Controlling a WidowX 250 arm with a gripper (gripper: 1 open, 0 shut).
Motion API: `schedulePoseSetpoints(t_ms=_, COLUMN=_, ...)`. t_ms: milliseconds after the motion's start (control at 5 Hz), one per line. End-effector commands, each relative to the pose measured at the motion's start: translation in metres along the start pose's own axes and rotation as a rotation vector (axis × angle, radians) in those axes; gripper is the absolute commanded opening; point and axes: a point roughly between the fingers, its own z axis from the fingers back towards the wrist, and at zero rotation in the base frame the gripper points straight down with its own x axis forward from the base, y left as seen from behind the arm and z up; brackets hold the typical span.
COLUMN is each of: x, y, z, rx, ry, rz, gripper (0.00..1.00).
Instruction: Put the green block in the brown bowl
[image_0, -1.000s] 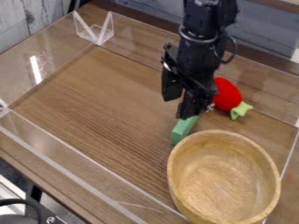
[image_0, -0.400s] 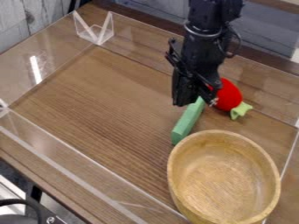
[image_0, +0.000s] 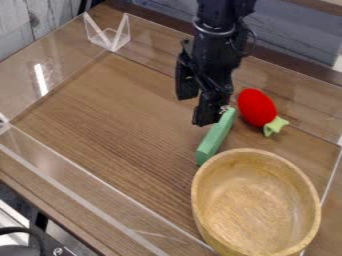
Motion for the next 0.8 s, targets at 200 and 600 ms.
schedulePoseSetpoints(t_ms=200, x=0.017, y=-0.002, z=-0.026, rx=-0.012, ry=-0.009, rz=0.059, gripper=1.0)
schedulePoseSetpoints(t_ms=600, x=0.024, y=-0.004, z=-0.054, rx=-0.036, ry=0.025, rz=0.12, gripper=0.0)
